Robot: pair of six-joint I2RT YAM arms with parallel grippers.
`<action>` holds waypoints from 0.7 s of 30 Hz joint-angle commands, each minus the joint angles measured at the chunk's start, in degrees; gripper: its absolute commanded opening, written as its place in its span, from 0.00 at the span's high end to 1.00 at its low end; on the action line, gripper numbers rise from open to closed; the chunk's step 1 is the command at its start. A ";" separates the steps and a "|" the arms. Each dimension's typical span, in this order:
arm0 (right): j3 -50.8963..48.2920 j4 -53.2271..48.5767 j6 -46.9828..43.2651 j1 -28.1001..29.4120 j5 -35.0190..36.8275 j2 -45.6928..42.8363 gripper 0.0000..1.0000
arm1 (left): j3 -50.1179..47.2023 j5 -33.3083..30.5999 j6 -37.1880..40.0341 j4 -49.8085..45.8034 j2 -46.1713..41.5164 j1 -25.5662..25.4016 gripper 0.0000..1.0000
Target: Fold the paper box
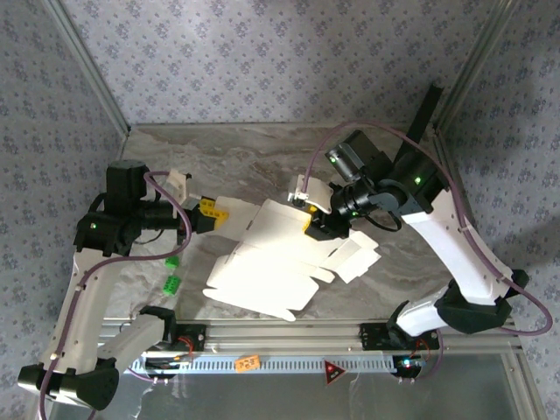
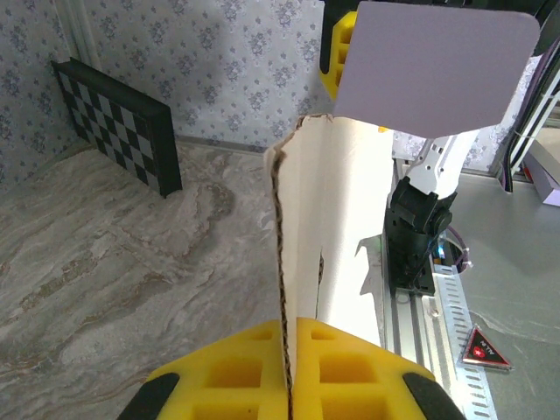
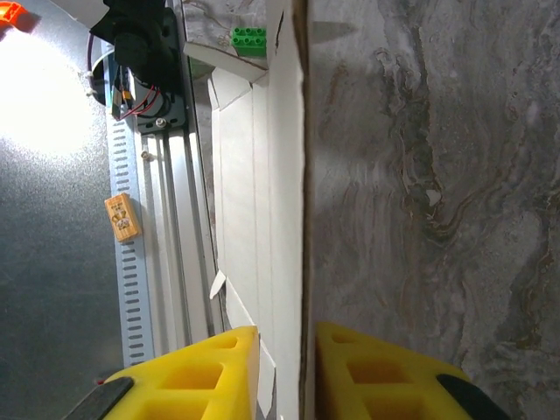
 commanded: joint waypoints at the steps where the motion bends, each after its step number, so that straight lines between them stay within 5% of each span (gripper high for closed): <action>1: 0.92 -1.47 0.30 0.42 -0.15 0.20 0.80 | -0.01 0.98 0.94 1.05 -0.76 -0.22 1.00; 15: 0.93 -0.97 0.81 -0.61 -1.43 0.73 1.00 | -2.27 -1.29 -2.87 6.94 -3.01 -0.10 0.98; 17: 0.71 0.07 1.89 -2.35 -2.47 0.31 1.00 | -2.55 -2.90 -4.84 9.45 -3.28 -0.11 0.76; 21: -2.15 5.17 5.00 -7.20 -5.75 -1.79 1.00 | -4.51 -8.27 -11.33 16.90 -4.28 -0.14 0.58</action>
